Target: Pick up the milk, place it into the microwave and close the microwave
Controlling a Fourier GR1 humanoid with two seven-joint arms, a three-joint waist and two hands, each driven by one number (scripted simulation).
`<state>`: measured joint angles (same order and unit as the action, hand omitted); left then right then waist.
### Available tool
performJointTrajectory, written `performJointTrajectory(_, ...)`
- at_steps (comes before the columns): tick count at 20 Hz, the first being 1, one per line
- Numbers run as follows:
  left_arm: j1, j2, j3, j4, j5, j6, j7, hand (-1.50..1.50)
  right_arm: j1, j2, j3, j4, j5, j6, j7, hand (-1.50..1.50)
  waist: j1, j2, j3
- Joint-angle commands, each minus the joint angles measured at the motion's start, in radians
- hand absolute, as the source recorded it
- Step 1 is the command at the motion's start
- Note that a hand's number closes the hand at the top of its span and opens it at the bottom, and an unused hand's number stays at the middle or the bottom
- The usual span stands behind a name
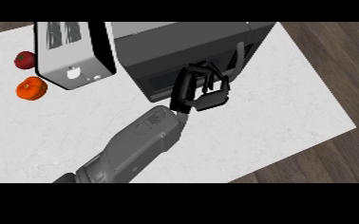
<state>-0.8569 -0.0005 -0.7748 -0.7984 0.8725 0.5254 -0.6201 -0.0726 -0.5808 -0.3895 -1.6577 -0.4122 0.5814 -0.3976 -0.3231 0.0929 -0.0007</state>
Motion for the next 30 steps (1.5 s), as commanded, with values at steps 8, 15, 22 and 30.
performJointTrajectory(8,-0.091,0.000,0.039,0.088,0.054,-0.016,-0.032,1.50,-0.049,-0.096,-0.057,0.043,0.007,0.021,0.002,-1.50,-0.008,0.013,-0.001)
performJointTrajectory(15,-0.102,0.000,0.018,0.091,0.082,-0.023,-0.054,1.50,-0.077,-0.125,-0.077,0.090,0.016,0.023,-0.007,-1.50,-0.002,0.022,0.002)
performJointTrajectory(22,-0.107,0.000,0.006,0.100,0.108,-0.020,-0.078,1.50,-0.087,-0.122,-0.081,0.159,-0.035,0.063,-0.011,-1.50,0.004,0.021,0.004)
performJointTrajectory(30,-0.125,0.000,-0.020,0.103,0.134,-0.016,-0.088,1.50,-0.122,-0.141,-0.085,0.216,-0.076,0.092,-0.006,-1.50,0.001,0.024,0.005)
